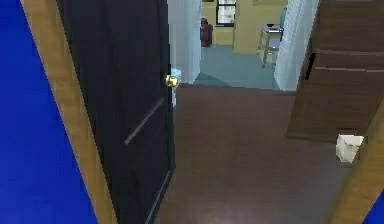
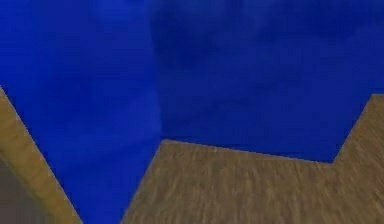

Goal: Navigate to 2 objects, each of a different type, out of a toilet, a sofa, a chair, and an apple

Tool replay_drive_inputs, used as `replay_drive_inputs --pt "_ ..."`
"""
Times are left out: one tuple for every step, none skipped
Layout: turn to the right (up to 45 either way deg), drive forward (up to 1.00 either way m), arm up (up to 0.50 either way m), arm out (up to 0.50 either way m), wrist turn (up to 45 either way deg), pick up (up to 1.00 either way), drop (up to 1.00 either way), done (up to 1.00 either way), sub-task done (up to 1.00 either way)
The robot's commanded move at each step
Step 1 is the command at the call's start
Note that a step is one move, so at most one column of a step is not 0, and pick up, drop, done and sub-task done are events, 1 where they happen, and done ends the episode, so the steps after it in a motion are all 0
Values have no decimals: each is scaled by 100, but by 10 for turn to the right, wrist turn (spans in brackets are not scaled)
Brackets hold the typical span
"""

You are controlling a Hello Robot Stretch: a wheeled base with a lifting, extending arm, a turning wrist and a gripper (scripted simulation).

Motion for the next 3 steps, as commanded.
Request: replay_drive_inputs --pt "30 0 0 0 0 0 0 0 0" --pt "0 80 0 0 0 0 0 0 0" --pt "210 0 0 0 0 0 0 0 0"
